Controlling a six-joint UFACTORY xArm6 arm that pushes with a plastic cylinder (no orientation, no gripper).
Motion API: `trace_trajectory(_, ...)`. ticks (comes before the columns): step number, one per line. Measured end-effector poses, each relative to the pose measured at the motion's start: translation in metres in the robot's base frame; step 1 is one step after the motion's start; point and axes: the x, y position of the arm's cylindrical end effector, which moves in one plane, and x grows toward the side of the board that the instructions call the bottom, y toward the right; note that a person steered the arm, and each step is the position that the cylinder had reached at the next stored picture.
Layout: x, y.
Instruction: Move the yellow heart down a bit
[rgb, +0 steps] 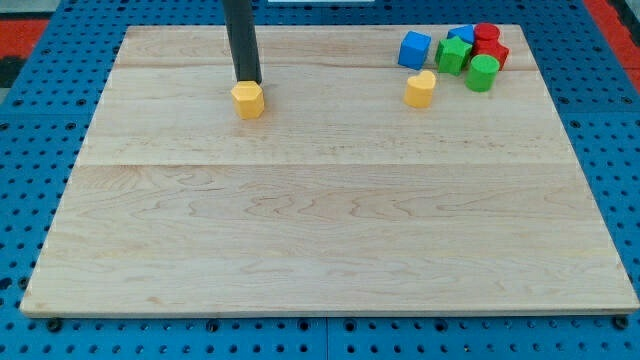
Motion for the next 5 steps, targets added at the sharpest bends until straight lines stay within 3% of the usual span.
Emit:
trace_trajectory(1, -0.004, 0.031)
trace_trajectory(2, -0.029, 0.105)
trace_trajectory(3, -0.027, 0.193)
trace_trajectory(5, -0.021, 0.229)
